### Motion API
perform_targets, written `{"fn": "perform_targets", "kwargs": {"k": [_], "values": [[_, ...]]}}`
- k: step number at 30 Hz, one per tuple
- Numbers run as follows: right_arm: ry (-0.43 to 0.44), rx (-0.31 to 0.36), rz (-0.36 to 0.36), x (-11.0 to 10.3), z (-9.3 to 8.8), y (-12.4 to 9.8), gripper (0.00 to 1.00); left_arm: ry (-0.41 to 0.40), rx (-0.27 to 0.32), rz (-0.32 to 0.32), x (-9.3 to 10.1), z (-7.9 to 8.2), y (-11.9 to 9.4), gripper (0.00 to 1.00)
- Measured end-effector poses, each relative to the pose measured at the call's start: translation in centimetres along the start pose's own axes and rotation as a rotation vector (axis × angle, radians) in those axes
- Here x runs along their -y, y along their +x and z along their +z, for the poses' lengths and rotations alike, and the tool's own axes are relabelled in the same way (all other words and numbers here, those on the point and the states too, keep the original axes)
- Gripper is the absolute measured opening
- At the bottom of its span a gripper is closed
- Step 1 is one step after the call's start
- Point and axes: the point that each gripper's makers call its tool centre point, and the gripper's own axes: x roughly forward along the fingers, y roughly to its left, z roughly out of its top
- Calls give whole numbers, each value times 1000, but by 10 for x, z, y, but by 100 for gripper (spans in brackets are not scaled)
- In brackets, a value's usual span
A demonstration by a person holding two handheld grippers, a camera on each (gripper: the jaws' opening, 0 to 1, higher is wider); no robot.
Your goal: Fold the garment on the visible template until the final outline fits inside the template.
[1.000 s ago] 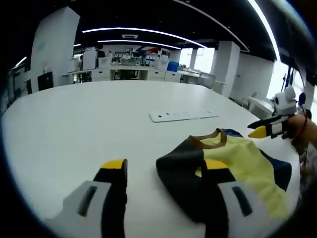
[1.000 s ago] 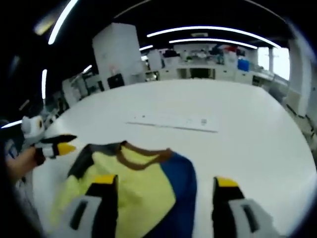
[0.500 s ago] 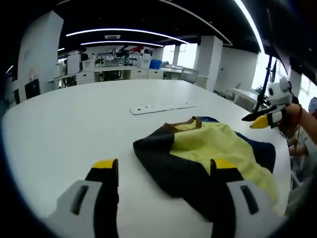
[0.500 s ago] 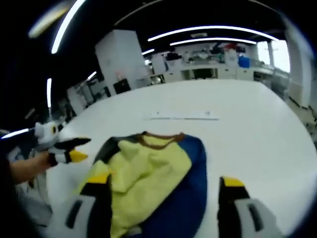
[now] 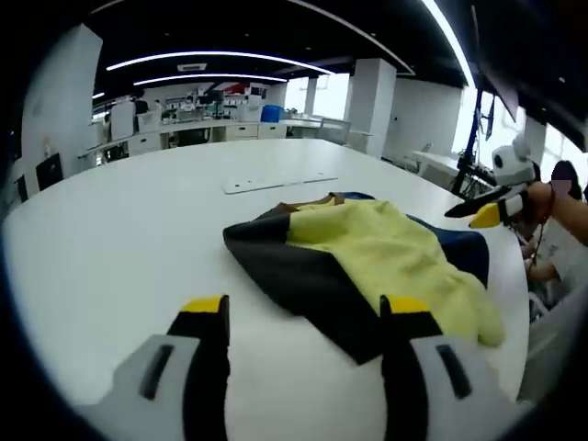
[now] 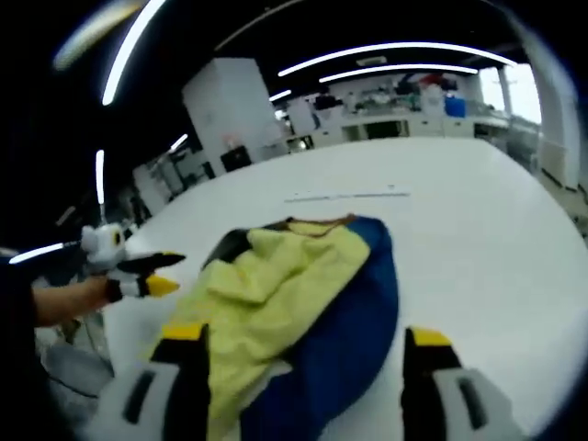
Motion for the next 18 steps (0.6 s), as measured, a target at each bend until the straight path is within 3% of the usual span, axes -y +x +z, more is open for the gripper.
{"fn": "perform_targets", "kwargs": {"k": [4, 10, 15, 18], "values": [[13, -28, 5, 1, -16, -3, 83, -17, -1, -22, 10, -9, -1, 52], [43, -7, -19, 3, -29, -13, 71, -42, 1, -41, 25, -19, -2, 38], [43, -33, -54, 9, -50, -16, 56, -44, -26, -46, 29, -31, 2, 30], [46, -25, -63, 10, -56, -19, 43, -34, -80, -56, 30, -45, 4, 24]]}}
